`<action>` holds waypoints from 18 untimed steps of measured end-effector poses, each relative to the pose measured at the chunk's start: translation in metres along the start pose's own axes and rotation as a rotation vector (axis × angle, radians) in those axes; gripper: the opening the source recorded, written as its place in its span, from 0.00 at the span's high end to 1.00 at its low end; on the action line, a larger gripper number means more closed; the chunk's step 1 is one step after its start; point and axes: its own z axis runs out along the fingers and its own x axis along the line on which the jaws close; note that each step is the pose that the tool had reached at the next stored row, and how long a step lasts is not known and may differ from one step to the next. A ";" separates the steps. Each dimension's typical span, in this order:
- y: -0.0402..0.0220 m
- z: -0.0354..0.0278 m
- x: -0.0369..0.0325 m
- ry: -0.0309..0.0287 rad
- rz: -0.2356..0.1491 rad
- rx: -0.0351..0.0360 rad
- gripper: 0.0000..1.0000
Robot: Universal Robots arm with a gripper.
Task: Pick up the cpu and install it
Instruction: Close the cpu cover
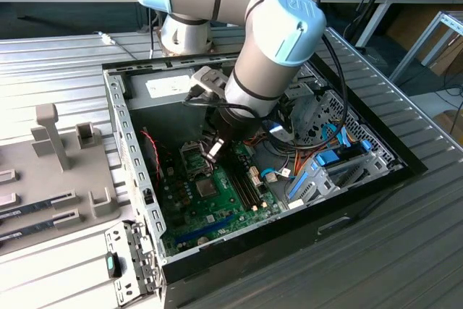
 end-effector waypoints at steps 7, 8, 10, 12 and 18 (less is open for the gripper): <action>-0.0025 -0.0004 -0.0048 -0.0539 -0.007 -0.0793 0.89; -0.0028 -0.0005 -0.0055 -0.0614 -0.008 -0.0902 0.89; -0.0016 0.0002 -0.0080 -0.0631 -0.008 -0.0941 0.89; 0.0012 0.0012 -0.0124 -0.0626 -0.008 -0.0955 0.89; 0.0120 0.0042 -0.0204 -0.0636 -0.008 -0.0974 0.89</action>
